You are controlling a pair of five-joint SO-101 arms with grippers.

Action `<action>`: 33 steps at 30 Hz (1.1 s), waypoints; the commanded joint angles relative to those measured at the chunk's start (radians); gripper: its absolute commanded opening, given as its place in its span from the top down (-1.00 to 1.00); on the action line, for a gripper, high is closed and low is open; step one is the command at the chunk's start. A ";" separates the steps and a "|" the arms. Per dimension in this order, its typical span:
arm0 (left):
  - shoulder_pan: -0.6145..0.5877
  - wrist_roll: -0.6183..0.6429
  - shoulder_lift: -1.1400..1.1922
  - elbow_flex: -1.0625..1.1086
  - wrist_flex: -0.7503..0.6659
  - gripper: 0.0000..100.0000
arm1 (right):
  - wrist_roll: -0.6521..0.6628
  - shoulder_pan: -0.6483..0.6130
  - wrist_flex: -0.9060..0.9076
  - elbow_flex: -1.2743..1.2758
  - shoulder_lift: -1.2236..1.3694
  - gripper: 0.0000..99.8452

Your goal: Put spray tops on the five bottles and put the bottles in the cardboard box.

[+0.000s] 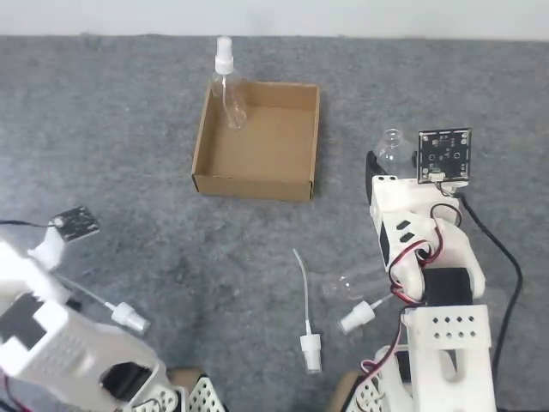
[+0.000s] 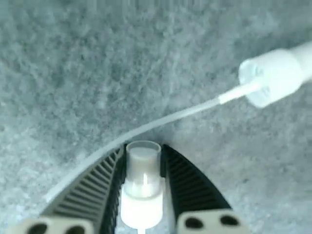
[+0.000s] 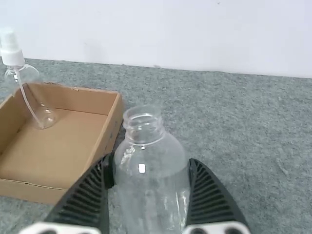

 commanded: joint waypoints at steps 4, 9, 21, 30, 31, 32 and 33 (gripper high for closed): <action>0.048 0.095 -0.018 -0.162 0.258 0.97 | 0.011 -0.010 -0.021 -0.018 -0.030 0.99; 0.046 0.121 -0.018 -0.292 0.393 0.97 | 0.011 -0.010 -0.019 -0.018 -0.030 0.99; 0.048 0.215 -0.180 -0.325 0.391 0.97 | 0.017 -0.073 0.018 -0.025 -0.031 0.99; 0.147 0.350 -0.425 -0.214 0.379 0.97 | 0.017 -0.081 0.018 -0.021 -0.031 0.99; 0.163 0.374 -0.439 -0.209 0.370 0.97 | 0.017 -0.081 0.018 -0.021 -0.031 0.99; 0.180 0.404 -0.450 -0.206 0.359 0.97 | 0.017 -0.081 0.018 -0.021 -0.031 0.99; 0.193 0.442 -0.456 -0.203 0.344 0.97 | 0.017 -0.085 0.018 -0.021 -0.031 0.99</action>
